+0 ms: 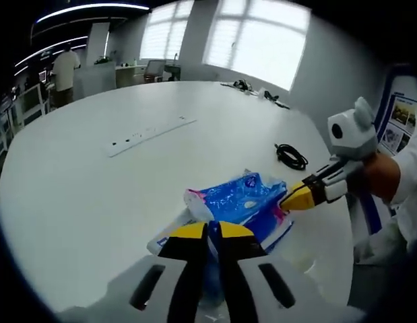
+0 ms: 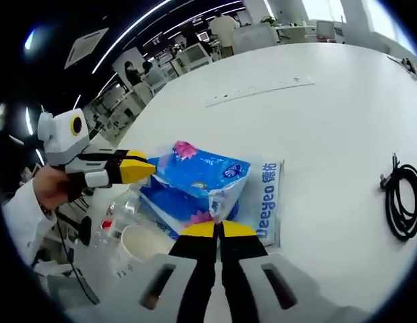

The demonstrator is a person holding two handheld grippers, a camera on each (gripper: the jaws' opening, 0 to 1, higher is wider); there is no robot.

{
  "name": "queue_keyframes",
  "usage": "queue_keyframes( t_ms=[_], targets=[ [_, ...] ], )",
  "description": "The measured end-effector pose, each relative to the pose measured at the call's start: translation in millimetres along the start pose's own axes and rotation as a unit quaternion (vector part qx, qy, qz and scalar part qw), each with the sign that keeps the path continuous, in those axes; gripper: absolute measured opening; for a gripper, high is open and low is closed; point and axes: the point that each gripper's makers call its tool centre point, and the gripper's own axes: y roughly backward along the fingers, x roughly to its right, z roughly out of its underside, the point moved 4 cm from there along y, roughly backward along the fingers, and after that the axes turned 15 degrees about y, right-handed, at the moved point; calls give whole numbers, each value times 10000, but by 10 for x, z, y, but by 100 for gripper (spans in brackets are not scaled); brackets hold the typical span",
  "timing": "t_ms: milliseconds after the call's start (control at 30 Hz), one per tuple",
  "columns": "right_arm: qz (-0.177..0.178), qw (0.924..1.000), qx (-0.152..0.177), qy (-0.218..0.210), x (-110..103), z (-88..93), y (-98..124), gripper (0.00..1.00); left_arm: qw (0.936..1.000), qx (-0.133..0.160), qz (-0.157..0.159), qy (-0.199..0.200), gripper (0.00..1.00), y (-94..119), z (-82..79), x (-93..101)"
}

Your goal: Arrange the tabletop items into an orderly group along one side of the table until the central work area is clear of visible clutter.

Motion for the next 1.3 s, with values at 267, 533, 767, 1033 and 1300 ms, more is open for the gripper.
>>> queue_keyframes(
  t_ms=[267,533,767,1033,1300],
  targets=[
    [-114,9994,168,272,36,-157,199,0,9993,303,-46,212,1,150,-122,198],
    [-181,9973,404,589,100,-369,493,0,9952,764,31,612,1,292,-308,445],
    [-193,9948,575,818,164,-490,727,0,9920,1010,107,755,0,320,-441,665],
    [-141,9927,675,987,305,-541,954,0,9902,1254,121,599,0,296,-568,932],
    [-66,9912,830,1034,468,-621,1181,0,9870,1461,284,606,0,251,-691,1156]
  ],
)
